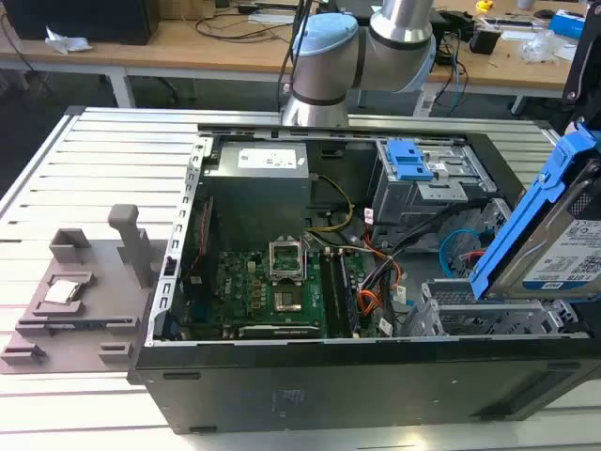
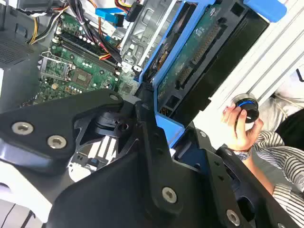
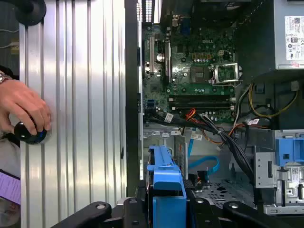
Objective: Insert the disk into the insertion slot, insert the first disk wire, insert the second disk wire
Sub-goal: 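Insert the disk into the insertion slot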
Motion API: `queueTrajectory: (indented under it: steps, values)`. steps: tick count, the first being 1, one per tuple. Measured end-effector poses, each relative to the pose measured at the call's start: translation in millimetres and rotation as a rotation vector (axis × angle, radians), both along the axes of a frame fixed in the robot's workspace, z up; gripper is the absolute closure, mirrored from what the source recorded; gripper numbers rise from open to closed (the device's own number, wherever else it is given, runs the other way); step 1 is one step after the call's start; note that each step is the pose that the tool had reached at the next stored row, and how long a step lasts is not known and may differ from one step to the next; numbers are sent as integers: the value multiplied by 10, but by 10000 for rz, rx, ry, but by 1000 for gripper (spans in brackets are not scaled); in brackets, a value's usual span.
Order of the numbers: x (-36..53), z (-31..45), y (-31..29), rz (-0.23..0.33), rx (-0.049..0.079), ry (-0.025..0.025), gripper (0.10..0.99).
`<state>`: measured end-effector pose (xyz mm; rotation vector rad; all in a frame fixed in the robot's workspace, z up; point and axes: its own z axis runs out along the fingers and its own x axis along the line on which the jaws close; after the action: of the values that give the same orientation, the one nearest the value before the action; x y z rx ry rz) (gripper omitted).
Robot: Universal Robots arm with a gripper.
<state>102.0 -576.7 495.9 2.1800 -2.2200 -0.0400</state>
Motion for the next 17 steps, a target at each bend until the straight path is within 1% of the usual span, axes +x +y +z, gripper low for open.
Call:
queueTrajectory:
  steps: [3, 9, 11, 14, 16, 17]
  values:
    - [-31, -46, 0, 1, 1, 0, 718]
    - [-56, -96, 3, 1, 1, 0, 718]
    - [-68, -139, 5, -1, 1, 0, 718]
    - [-78, -226, 9, 0, 0, 0, 718]
    - [-81, -253, 10, 0, 0, -1, 718]
    - [-83, -280, 16, 0, -1, 0, 718]
